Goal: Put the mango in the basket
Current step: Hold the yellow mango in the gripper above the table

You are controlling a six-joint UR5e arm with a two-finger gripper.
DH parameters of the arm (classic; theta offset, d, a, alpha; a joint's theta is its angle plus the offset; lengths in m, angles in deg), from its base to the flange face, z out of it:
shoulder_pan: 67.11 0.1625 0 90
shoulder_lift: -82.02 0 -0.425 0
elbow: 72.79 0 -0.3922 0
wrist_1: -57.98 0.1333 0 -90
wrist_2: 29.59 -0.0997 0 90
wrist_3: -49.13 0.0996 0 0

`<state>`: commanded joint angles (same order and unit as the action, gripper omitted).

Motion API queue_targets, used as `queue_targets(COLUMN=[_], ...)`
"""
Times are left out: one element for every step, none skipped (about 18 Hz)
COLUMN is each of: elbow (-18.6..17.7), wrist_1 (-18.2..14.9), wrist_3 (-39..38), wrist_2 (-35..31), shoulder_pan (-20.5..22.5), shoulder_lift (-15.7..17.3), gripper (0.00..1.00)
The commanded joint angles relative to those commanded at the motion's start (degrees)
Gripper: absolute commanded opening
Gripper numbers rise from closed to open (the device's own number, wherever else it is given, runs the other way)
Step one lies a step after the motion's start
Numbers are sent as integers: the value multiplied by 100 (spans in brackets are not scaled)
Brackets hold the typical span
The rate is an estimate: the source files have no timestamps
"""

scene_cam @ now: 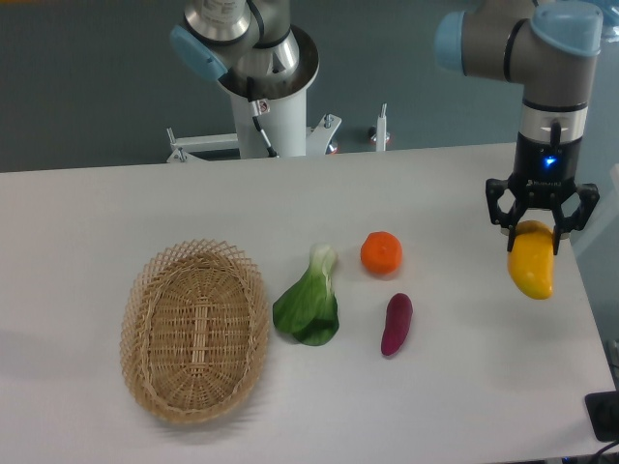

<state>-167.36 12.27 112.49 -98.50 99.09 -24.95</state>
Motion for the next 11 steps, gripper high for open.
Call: queue_targets(elbow=[0,0,17,9,0,0,0,0,0,-26,-35], wrist_1=[0,0,0,0,0,0,0,0,0,0,0], wrist_3=[0,0,0,0,0,9,0,0,-9,-44,-70], wrist_2=[0,0,0,0,0,0,0,0,-9,-9,-35], shoulder_pan=[0,0,0,0,9,17,18,18,-9,-35,-79], shoulder_lift=[0,0,0,0,0,0,0,0,0,0,-9], gripper=[48,48,48,48,48,48,48,48,48,48,48])
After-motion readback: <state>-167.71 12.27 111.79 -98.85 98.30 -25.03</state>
